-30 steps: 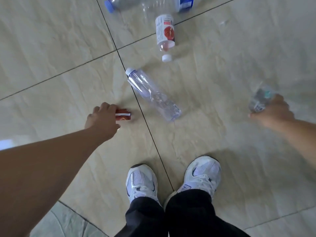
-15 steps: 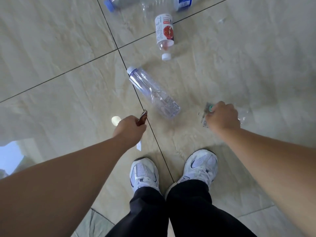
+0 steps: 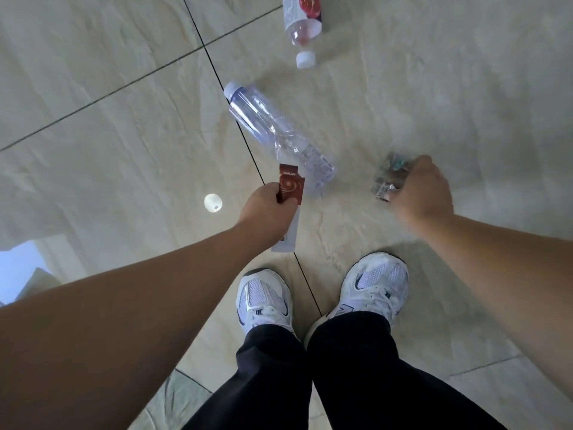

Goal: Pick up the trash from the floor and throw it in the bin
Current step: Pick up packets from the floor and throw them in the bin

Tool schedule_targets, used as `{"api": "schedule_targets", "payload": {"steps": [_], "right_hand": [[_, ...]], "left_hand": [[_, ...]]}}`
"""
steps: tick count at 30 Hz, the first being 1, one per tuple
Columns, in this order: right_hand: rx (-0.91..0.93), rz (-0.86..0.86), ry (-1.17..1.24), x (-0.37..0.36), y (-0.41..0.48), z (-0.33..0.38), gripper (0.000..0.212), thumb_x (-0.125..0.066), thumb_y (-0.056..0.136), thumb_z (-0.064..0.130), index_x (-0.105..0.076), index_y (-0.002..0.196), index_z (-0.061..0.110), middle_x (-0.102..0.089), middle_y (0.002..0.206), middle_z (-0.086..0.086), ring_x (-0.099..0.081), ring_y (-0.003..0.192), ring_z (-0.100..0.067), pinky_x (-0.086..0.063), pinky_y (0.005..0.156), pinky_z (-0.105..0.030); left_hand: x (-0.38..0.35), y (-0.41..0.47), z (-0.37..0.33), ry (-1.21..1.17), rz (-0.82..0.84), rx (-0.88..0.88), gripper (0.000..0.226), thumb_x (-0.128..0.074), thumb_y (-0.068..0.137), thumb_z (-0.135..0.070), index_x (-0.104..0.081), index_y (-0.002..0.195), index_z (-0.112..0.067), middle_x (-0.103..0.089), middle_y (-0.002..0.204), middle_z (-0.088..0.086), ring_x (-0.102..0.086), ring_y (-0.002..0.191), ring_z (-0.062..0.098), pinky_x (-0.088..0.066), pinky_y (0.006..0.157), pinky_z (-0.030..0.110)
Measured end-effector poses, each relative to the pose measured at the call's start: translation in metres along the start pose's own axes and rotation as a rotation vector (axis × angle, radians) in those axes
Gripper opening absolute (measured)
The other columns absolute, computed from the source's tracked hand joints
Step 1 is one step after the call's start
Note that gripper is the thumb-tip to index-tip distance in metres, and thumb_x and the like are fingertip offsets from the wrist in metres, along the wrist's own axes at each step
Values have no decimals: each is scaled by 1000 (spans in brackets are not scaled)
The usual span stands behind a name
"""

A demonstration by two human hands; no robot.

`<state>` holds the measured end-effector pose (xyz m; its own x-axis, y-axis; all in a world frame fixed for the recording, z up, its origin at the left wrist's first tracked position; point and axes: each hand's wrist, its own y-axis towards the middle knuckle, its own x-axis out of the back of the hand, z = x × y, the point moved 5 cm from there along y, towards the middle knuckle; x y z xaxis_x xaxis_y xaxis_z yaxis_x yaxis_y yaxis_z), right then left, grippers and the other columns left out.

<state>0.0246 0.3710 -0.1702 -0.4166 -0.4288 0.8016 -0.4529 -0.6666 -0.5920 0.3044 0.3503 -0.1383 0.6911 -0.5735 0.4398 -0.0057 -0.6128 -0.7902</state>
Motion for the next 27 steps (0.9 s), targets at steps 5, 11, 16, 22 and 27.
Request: {"api": "schedule_targets", "payload": {"steps": [5,11,16,22,27], "right_hand": [[100,-56,-287,12,0,28,49,-72,82,26,-53,122,8,-49,126,-20,-46,119,-40,-43,91,-47],[-23,10,-275,31,34,23,112,-92,55,46,-27,138,8,-45,133,-21,-45,125,-40,-39,94,-52],[38,178,-155,22,29,20,37,-77,74,46,-59,87,17,-65,87,-5,-66,98,-31,-39,79,-35],[-10,315,358,41,-18,30,19,-70,90,30,-63,83,14,-69,71,-1,-63,60,-16,-51,52,-25],[-132,421,688,88,-74,42,11,-57,99,13,-63,90,11,-72,80,-1,-63,59,-6,-56,43,-22]], "left_hand": [[2,-7,0,-80,14,28,19,-56,87,-24,-66,88,-7,-70,79,13,-59,62,21,-45,61,30],[6,2,-5,-127,7,38,16,-58,86,-25,-65,86,-11,-70,77,9,-61,64,21,-46,60,30],[6,2,-11,-162,-8,48,10,-63,86,-25,-71,92,-22,-74,85,-3,-69,76,13,-49,66,25],[22,-37,-32,-239,34,68,15,-69,86,-24,-74,100,-21,-77,93,-1,-71,83,16,-53,75,29],[52,-88,-64,-309,70,84,12,-73,85,-20,-72,97,-23,-78,94,-3,-70,79,12,-54,74,31]]}}
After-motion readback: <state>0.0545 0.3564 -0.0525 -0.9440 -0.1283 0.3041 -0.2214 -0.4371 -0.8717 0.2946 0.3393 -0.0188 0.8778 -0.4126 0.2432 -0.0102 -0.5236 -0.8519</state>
